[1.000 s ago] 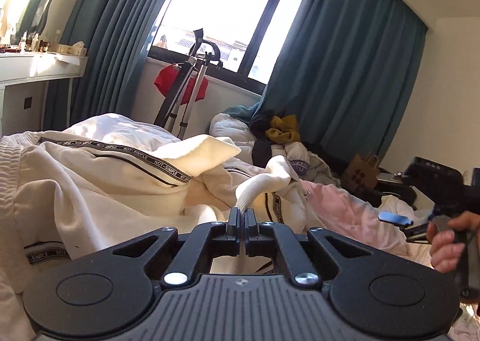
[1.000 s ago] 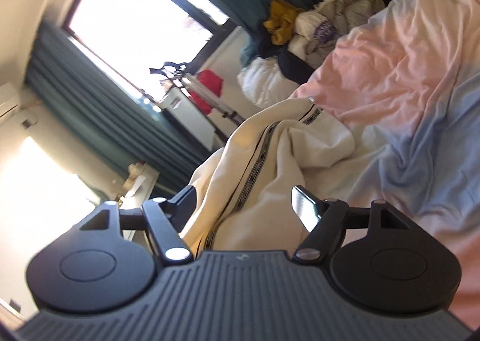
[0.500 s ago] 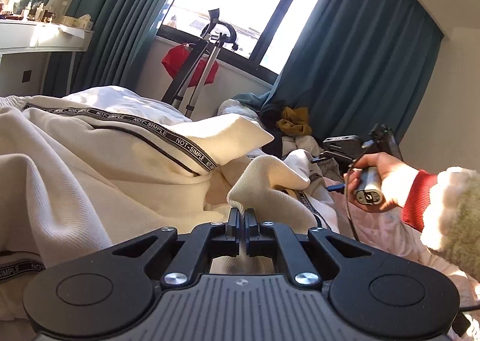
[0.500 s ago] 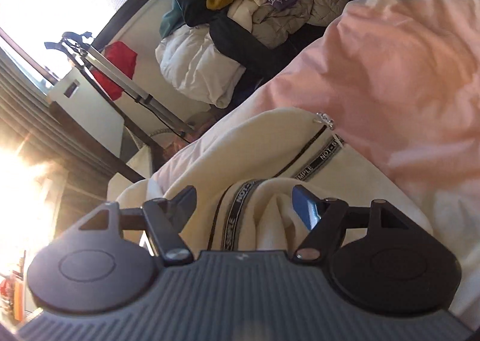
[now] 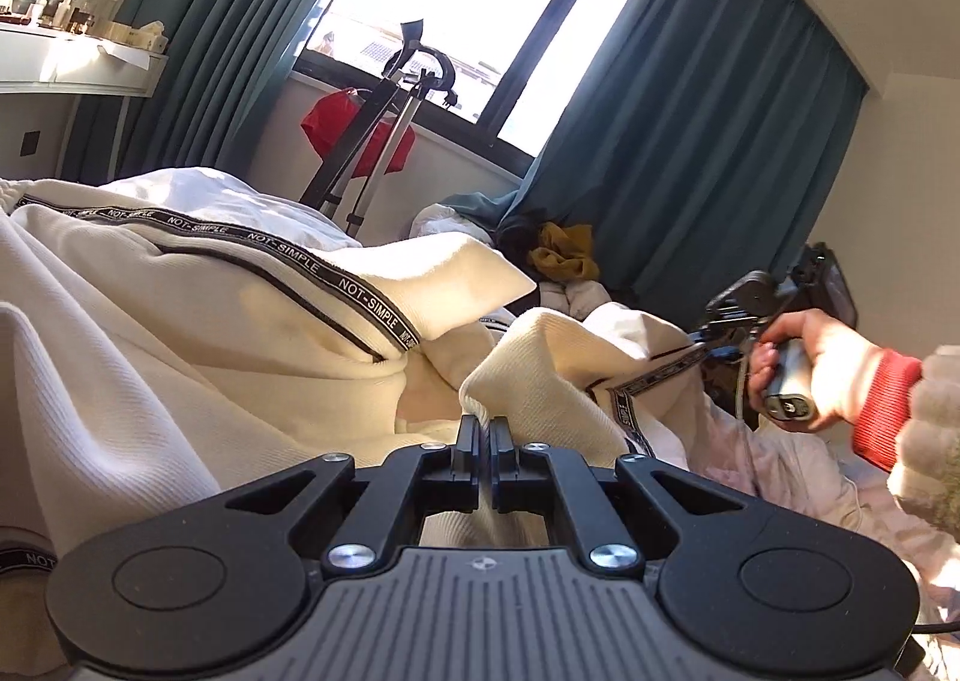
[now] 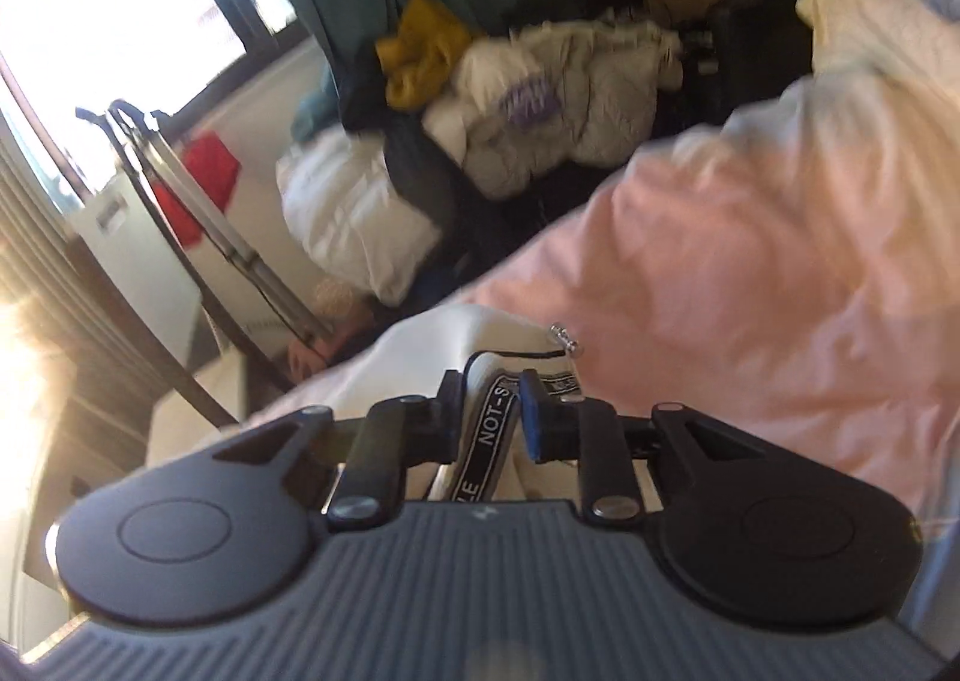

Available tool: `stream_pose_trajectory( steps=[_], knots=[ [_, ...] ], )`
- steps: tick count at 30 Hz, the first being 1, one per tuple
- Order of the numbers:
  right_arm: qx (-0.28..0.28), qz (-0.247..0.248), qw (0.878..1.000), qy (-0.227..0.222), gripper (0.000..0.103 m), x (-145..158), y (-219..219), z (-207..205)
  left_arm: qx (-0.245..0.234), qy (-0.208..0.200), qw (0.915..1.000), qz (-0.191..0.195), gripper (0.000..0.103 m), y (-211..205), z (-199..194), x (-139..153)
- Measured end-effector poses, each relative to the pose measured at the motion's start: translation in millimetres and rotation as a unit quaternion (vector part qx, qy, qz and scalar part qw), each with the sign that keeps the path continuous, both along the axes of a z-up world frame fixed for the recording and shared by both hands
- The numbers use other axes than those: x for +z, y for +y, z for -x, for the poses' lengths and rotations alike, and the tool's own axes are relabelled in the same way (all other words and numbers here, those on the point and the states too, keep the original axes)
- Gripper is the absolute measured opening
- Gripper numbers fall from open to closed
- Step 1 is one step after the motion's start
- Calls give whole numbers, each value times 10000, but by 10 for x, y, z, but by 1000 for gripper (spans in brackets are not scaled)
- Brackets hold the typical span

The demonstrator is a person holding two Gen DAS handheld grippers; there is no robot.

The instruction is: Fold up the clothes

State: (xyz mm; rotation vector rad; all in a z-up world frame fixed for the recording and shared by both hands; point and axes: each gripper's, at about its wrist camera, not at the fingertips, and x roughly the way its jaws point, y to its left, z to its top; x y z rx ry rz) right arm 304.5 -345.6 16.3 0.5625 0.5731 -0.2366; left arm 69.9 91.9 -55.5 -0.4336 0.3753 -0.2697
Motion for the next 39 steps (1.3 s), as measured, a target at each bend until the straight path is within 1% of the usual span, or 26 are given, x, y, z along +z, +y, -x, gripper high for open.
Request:
stream_pose_trajectory(
  steps=[4, 5, 7, 11, 14, 16, 19, 20, 22, 23, 24, 25, 26, 28, 29, 30, 32, 34, 35, 37, 38, 39],
  knots=[
    [-184, 94, 9963, -834, 20, 405, -380, 729, -91, -7, 9997, 225, 3, 36, 40, 63],
    [-261, 33, 9944, -1019, 19, 473, -503, 943, -145, 12, 9995, 279, 3, 38, 47, 76],
    [-548, -120, 9923, -1104, 18, 410, -744, 1351, -302, 32, 9988, 373, 3, 29, 81, 107],
    [-1118, -428, 9847, -1267, 18, 282, -1227, 2168, -632, 24, 9975, 306, 4, -64, 165, 178],
    [-1472, -827, 9822, -818, 17, -115, -1508, 2560, -856, 96, 9960, 224, 6, -142, 229, 210],
    [-1644, -1077, 9793, -485, 16, -382, -1668, 2761, -845, 137, 9958, 335, 7, -163, 318, 220],
    [-1837, -1993, 9624, -163, 15, -704, -1828, 2949, -796, 314, 9944, 613, 9, -127, 486, 266],
    [-1854, -2142, 9589, -144, 15, -763, -1836, 2996, -760, 401, 9936, 738, 11, -93, 549, 281],
    [-1828, -2206, 9581, -75, 15, -809, -1835, 3031, -688, 569, 9911, 985, 21, -24, 670, 312],
    [-1815, -2237, 9576, -41, 15, -833, -1834, 3049, -654, 616, 9898, 1101, 23, 21, 714, 326],
    [-1805, -2230, 9580, -16, 15, -850, -1822, 3066, -609, 663, 9886, 1211, 27, 67, 757, 340],
    [-1821, -2223, 9578, 15, 15, -871, -1824, 3089, -511, 715, 9877, 1296, 29, 121, 785, 349],
    [-1838, -2217, 9576, 46, 15, -891, -1827, 3112, -369, 825, 9859, 1408, 34, 179, 790, 338],
    [-1908, -2381, 9523, 39, 15, -939, -1852, 3159, -55, 1191, 9779, 1715, 41, 307, 765, 254],
    [-1937, -2459, 9497, 32, 15, -956, -1865, 3181, 127, 1432, 9715, 1886, 43, 371, 745, 184],
    [-1952, -2501, 9483, 13, 15, -965, -1877, 3199, 302, 1690, 9631, 2073, 44, 447, 730, 101],
    [-1958, -2510, 9480, -64, 15, -951, -1895, 3214, 610, 2166, 9434, 2438, 47, 586, 705, -74],
    [-1981, -2454, 9489, -122, 14, -926, -1898, 3217, 867, 2486, 9244, 2761, 47, 698, 694, -216],
    [-2007, -2413, 9493, -151, 14, -917, -1901, 3213, 1016, 2585, 9152, 2919, 47, 751, 710, -266],
    [-2058, -2331, 9502, -207, 13, -897, -1906, 3206, 1250, 2598, 9044, 3147, 47, 827, 774, -299],
    [-2079, -2267, 9512, -232, 13, -885, -1908, 3196, 1365, 2590, 8995, 3245, 47, 862, 809, -308],
    [-2092, -2193, 9526, -248, 13, -876, -1907, 3190, 1468, 2521, 8987, 3275, 48, 888, 855, -283]
  ],
)
